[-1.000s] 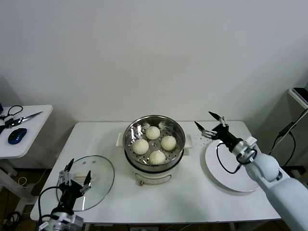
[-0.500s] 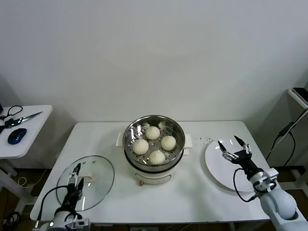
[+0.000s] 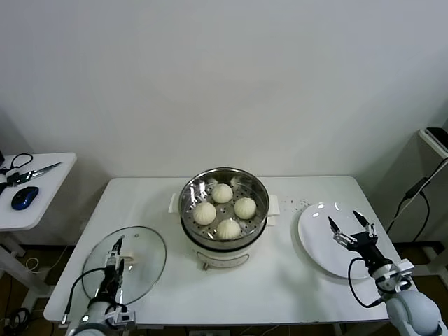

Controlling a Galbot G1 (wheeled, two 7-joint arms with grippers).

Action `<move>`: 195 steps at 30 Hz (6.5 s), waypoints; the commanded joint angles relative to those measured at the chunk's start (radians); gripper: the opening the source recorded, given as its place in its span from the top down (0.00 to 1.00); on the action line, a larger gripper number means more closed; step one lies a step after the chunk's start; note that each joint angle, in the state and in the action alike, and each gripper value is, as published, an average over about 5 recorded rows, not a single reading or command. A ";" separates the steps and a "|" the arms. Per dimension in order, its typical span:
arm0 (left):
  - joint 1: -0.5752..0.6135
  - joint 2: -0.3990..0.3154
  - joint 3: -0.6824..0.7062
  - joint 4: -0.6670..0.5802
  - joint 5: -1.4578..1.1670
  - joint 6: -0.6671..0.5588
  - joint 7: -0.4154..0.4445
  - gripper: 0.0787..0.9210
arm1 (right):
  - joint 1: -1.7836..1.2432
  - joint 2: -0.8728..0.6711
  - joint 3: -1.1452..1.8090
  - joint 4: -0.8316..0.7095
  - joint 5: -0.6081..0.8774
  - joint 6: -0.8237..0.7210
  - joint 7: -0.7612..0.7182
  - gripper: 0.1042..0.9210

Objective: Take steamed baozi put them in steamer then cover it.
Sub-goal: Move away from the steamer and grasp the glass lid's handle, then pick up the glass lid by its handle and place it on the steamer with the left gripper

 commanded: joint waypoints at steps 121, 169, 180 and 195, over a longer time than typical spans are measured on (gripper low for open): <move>-0.686 -0.141 0.833 0.102 0.120 0.745 0.357 0.91 | 0.062 0.063 0.018 -0.122 -0.229 0.043 -0.037 0.12; -0.678 -0.114 0.856 0.127 0.067 0.745 0.285 0.91 | 0.063 0.067 0.024 -0.125 -0.275 0.055 -0.060 0.12; -0.678 -0.110 0.857 0.132 0.049 0.745 0.290 0.91 | 0.060 0.069 0.029 -0.127 -0.281 0.057 -0.065 0.12; -0.665 -0.015 0.884 -0.024 -0.009 0.745 0.341 0.64 | 0.062 0.067 0.032 -0.117 -0.294 0.018 -0.062 0.12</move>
